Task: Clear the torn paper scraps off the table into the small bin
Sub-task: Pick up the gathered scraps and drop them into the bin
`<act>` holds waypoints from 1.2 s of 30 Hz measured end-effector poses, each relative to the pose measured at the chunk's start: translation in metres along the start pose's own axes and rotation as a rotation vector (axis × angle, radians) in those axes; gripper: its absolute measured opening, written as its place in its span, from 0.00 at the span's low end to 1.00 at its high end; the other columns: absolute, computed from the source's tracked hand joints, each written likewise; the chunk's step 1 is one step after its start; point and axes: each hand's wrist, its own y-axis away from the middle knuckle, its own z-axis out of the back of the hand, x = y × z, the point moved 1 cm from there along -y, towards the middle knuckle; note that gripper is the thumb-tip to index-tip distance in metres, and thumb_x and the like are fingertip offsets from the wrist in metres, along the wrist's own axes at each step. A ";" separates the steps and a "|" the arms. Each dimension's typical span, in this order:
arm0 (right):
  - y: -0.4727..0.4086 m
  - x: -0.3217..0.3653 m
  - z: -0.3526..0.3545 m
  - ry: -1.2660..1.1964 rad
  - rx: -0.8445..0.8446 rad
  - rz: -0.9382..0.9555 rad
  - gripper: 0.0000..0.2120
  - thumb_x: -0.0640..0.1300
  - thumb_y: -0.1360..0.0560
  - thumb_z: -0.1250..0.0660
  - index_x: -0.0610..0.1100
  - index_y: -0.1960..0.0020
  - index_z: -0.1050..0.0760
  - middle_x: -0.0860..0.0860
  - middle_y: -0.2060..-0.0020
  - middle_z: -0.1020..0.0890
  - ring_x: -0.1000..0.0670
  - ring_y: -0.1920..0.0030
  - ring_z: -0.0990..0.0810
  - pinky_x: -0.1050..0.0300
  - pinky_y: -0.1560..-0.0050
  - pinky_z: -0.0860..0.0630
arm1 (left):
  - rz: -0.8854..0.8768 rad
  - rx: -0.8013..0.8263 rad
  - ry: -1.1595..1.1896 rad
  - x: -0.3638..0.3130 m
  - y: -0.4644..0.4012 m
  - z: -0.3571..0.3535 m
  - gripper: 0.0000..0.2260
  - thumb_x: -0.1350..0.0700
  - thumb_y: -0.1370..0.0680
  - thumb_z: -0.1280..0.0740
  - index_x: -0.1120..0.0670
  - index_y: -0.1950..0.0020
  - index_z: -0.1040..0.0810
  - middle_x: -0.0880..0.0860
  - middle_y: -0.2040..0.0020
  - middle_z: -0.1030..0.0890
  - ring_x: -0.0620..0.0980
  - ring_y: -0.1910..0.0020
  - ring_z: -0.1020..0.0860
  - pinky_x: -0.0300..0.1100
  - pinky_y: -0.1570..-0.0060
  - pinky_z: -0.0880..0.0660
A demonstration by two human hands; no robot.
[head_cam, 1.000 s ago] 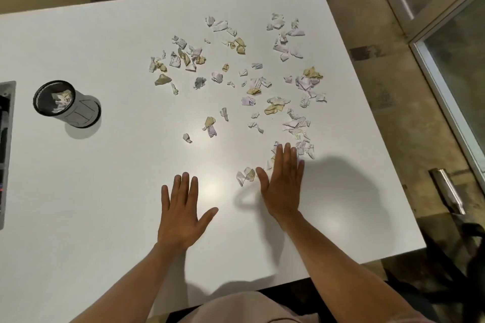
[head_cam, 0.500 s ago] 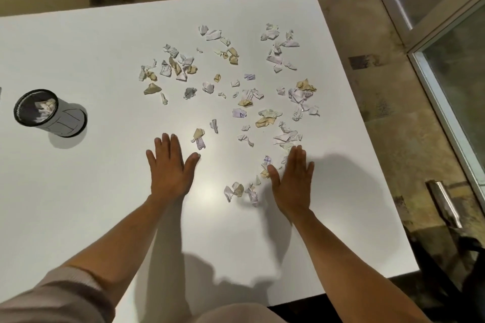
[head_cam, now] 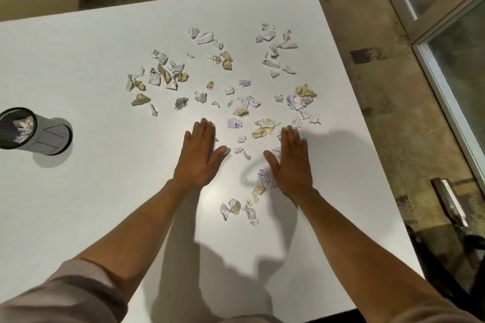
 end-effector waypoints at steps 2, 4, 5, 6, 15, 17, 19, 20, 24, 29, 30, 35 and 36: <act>-0.003 0.006 -0.001 0.042 0.031 0.123 0.36 0.64 0.20 0.57 0.39 0.23 0.46 0.43 0.23 0.42 0.46 0.22 0.48 0.45 0.23 0.52 | -0.081 0.084 -0.115 -0.005 -0.008 -0.004 0.33 0.36 0.18 0.52 0.56 0.20 0.50 0.55 0.19 0.50 0.53 0.20 0.55 0.55 0.23 0.58; -0.002 0.011 0.000 0.020 0.047 0.230 0.35 0.63 0.20 0.58 0.40 0.23 0.44 0.45 0.23 0.41 0.48 0.22 0.47 0.45 0.23 0.49 | -0.177 0.130 -0.123 -0.009 -0.009 -0.008 0.34 0.36 0.19 0.55 0.56 0.20 0.49 0.55 0.20 0.49 0.51 0.20 0.56 0.52 0.23 0.61; -0.002 0.011 0.001 -0.020 0.037 0.252 0.34 0.63 0.20 0.57 0.41 0.23 0.43 0.46 0.23 0.40 0.48 0.23 0.46 0.47 0.23 0.48 | -0.214 0.140 -0.085 -0.011 -0.009 -0.008 0.34 0.35 0.19 0.57 0.56 0.20 0.48 0.54 0.20 0.48 0.50 0.21 0.55 0.50 0.23 0.60; -0.003 0.011 0.004 -0.064 0.012 0.246 0.33 0.63 0.20 0.54 0.42 0.24 0.41 0.46 0.24 0.39 0.49 0.23 0.45 0.51 0.23 0.47 | -0.238 0.139 -0.043 -0.012 -0.009 -0.007 0.35 0.35 0.20 0.58 0.55 0.20 0.46 0.53 0.20 0.47 0.49 0.21 0.55 0.49 0.23 0.59; -0.038 0.026 0.009 -0.057 0.082 0.254 0.34 0.62 0.21 0.49 0.40 0.24 0.41 0.44 0.23 0.41 0.45 0.23 0.43 0.48 0.24 0.49 | -0.326 0.216 -0.146 -0.033 -0.055 0.003 0.35 0.34 0.20 0.55 0.55 0.20 0.46 0.53 0.20 0.46 0.53 0.21 0.51 0.52 0.23 0.53; -0.028 0.025 0.003 -0.025 0.092 0.308 0.33 0.61 0.20 0.50 0.38 0.25 0.38 0.43 0.24 0.39 0.44 0.24 0.41 0.44 0.25 0.45 | -0.377 0.239 -0.177 -0.032 -0.046 -0.001 0.37 0.33 0.21 0.59 0.56 0.21 0.42 0.55 0.21 0.41 0.54 0.21 0.48 0.54 0.23 0.52; -0.015 0.024 0.000 0.013 0.128 0.320 0.33 0.61 0.19 0.54 0.40 0.24 0.40 0.44 0.24 0.39 0.46 0.23 0.44 0.44 0.24 0.46 | -0.417 0.247 -0.183 -0.027 -0.031 -0.006 0.36 0.34 0.20 0.59 0.56 0.22 0.39 0.55 0.22 0.39 0.53 0.21 0.47 0.54 0.23 0.51; -0.008 0.023 -0.001 0.034 0.152 0.325 0.33 0.62 0.19 0.56 0.41 0.23 0.42 0.45 0.23 0.40 0.47 0.23 0.45 0.45 0.24 0.47 | -0.435 0.246 -0.179 -0.024 -0.023 -0.009 0.34 0.35 0.19 0.57 0.56 0.22 0.38 0.54 0.22 0.39 0.53 0.21 0.47 0.55 0.23 0.51; 0.023 0.017 -0.004 0.025 0.197 0.405 0.30 0.58 0.18 0.57 0.42 0.23 0.43 0.48 0.23 0.42 0.49 0.22 0.49 0.46 0.24 0.48 | -0.481 0.242 -0.116 -0.018 0.007 -0.015 0.28 0.40 0.17 0.52 0.55 0.24 0.34 0.53 0.23 0.36 0.51 0.21 0.45 0.53 0.23 0.50; 0.051 0.006 0.005 -0.069 0.128 0.378 0.29 0.59 0.18 0.49 0.44 0.23 0.42 0.51 0.23 0.44 0.53 0.22 0.51 0.50 0.24 0.47 | -0.438 0.122 0.000 -0.013 0.038 -0.008 0.28 0.38 0.19 0.43 0.54 0.26 0.31 0.52 0.24 0.33 0.50 0.22 0.43 0.52 0.24 0.44; 0.055 0.001 0.008 -0.082 0.114 0.324 0.31 0.61 0.20 0.48 0.44 0.23 0.44 0.51 0.22 0.45 0.54 0.22 0.52 0.51 0.23 0.49 | -0.384 0.098 -0.012 -0.009 0.044 -0.006 0.31 0.35 0.21 0.41 0.53 0.24 0.34 0.52 0.23 0.36 0.50 0.21 0.45 0.53 0.24 0.45; 0.071 -0.002 0.009 0.006 0.249 0.169 0.45 0.72 0.26 0.52 0.45 0.21 0.58 0.51 0.22 0.57 0.53 0.23 0.63 0.49 0.23 0.62 | -0.178 0.186 -0.119 -0.002 0.073 -0.013 0.53 0.23 0.32 0.41 0.56 0.20 0.51 0.55 0.20 0.52 0.52 0.21 0.59 0.53 0.23 0.60; 0.074 0.003 0.006 0.060 0.278 0.193 0.45 0.73 0.26 0.54 0.45 0.21 0.60 0.51 0.22 0.59 0.52 0.23 0.65 0.46 0.24 0.62 | -0.198 0.214 -0.126 -0.007 0.076 -0.016 0.54 0.22 0.33 0.41 0.56 0.20 0.53 0.54 0.20 0.54 0.51 0.21 0.61 0.53 0.23 0.62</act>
